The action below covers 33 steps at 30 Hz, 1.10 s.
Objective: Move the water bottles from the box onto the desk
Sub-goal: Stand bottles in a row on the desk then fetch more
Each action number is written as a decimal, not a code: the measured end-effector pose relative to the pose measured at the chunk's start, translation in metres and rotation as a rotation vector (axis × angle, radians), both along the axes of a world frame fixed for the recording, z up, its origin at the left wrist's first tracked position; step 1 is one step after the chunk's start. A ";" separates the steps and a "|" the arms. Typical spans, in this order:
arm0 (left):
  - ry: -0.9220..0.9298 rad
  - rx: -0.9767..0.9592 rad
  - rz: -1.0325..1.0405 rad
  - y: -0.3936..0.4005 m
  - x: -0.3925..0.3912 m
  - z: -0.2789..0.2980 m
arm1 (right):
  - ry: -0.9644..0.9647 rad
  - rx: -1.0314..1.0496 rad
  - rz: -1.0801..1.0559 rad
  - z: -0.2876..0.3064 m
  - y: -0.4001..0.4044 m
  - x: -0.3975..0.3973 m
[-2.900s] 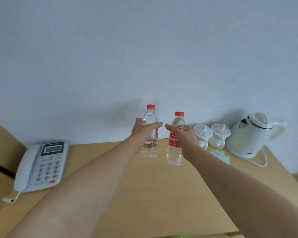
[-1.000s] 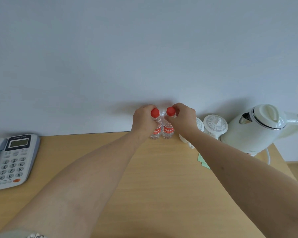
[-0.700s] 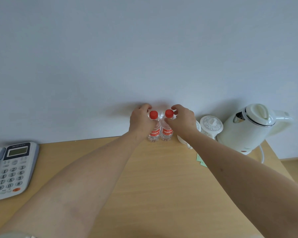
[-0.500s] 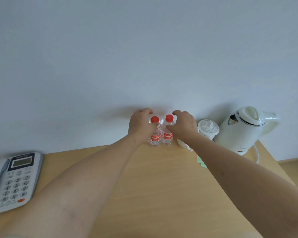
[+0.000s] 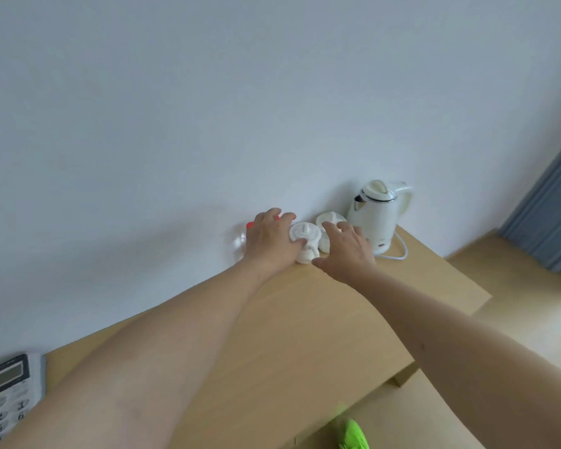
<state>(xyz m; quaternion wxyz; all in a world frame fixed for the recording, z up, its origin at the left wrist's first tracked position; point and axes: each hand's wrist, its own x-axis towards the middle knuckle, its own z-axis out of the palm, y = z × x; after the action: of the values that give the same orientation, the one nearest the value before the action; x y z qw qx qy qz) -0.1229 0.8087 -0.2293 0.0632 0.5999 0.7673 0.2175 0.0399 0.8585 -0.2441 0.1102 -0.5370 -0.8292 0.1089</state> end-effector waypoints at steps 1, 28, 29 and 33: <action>0.020 -0.001 -0.031 0.000 0.011 0.004 | 0.004 0.009 -0.021 0.003 -0.006 0.011; 0.081 -0.023 -0.828 -0.031 0.631 0.034 | -0.062 0.039 -0.828 0.033 -0.170 0.610; 0.081 -0.021 -0.863 -0.037 0.654 0.034 | -0.060 0.034 -0.868 0.034 -0.179 0.629; 0.048 0.023 -0.989 -0.058 0.738 0.033 | -0.056 0.010 -1.027 0.033 -0.211 0.693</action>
<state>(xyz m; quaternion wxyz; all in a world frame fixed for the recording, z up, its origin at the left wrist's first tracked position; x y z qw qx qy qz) 0.6149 0.7503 -0.1967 0.1348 0.8976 0.3895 0.1560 0.7324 0.6471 -0.2106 0.1299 -0.8773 -0.4615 0.0224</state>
